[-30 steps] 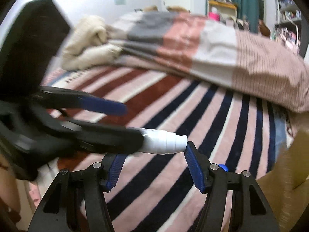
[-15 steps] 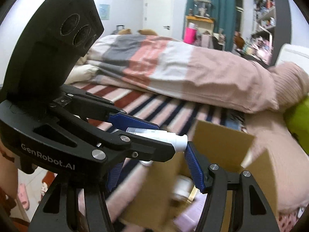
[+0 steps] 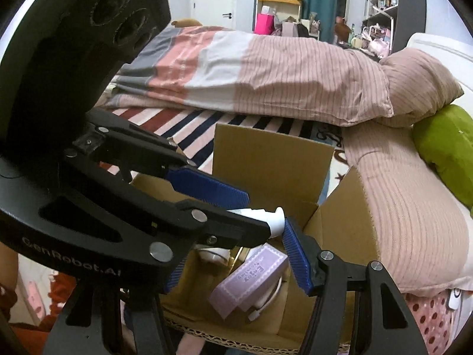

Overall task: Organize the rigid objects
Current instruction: 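Carry the white bottle into the cardboard box and release it, then move the right gripper to the white-and-blue lens case and grasp it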

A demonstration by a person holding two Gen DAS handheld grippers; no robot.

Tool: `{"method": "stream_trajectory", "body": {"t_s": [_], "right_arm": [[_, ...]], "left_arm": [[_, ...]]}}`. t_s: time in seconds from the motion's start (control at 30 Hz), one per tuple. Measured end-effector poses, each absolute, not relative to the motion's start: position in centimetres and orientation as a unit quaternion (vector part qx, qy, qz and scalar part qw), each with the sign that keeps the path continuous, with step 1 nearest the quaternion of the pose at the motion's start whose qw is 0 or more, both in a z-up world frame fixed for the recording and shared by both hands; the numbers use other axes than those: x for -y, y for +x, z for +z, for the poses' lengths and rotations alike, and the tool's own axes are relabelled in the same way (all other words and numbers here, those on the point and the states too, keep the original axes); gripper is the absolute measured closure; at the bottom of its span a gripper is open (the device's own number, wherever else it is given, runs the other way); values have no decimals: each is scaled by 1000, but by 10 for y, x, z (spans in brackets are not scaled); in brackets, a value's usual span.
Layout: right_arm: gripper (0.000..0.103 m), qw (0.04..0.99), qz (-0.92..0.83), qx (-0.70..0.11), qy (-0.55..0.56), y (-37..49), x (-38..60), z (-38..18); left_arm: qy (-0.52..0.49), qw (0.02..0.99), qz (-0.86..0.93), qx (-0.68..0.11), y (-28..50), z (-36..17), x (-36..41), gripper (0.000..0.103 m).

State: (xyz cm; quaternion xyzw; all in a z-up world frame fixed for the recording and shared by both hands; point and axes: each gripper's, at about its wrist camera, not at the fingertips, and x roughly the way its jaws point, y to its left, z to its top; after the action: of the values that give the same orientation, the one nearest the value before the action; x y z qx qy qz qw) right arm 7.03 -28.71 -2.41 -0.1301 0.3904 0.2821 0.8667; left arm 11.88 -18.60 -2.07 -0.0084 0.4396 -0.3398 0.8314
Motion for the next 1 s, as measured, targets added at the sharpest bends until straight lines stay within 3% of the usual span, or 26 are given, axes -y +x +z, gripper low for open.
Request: {"method": "stream_trajectory", "body": {"t_s": [0.1, 0.17, 0.37, 0.6, 0.8, 1.0], "right_arm": [[35, 867, 277, -394, -127, 69, 287, -23], [35, 866, 277, -394, -132, 67, 283, -20], [35, 868, 297, -375, -133, 54, 255, -2], [35, 843, 369, -361, -150, 34, 175, 9], [35, 810, 394, -401, -166, 34, 113, -24], [35, 805, 316, -478, -156, 65, 100, -102]], "left_arm": [[-16, 842, -329, -427, 113, -12, 170, 40], [-27, 854, -313, -416, 107, -5, 153, 34], [-55, 889, -247, -381, 87, 12, 83, 29], [-73, 916, -152, -363, 59, -5, -4, 27], [-101, 913, -113, -379, 42, -49, -59, 27], [-125, 900, -106, -403, 37, -91, -82, 27]]}}
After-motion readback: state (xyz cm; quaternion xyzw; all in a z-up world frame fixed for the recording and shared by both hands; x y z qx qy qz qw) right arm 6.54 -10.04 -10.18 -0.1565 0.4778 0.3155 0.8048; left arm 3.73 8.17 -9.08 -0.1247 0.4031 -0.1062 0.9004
